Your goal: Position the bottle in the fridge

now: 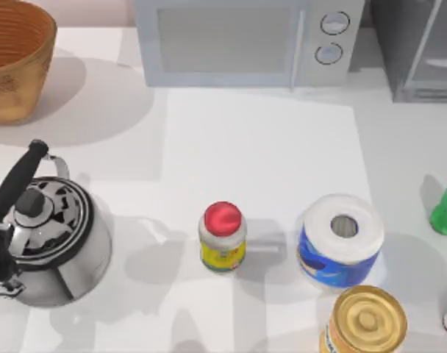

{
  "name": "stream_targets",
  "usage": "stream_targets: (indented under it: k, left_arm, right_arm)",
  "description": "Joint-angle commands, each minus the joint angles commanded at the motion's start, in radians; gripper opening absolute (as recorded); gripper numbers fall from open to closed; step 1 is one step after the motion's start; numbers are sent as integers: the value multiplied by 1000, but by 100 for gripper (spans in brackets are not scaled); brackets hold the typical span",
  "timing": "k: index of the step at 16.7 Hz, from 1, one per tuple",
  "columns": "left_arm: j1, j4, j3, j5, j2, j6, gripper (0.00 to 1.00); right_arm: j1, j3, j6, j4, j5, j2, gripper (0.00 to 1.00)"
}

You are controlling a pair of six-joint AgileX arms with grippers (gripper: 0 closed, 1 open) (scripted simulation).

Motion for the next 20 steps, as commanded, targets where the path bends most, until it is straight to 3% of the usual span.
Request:
stream_targets:
  k: [3,6,13,20]
  left_arm:
    - [0,0,0,0,0,0,100]
    - [0,0,0,0,0,0,100]
    - [0,0,0,0,0,0,100]
    - [0,0,0,0,0,0,100]
  right_arm:
    - [-26,1,-2,59,-115,140,100]
    - [-31,-2,0,90,-166,195,100]
    - [-21,-1,12,98,-163,193,100]
    - [92,25,191,303,-74,264,100]
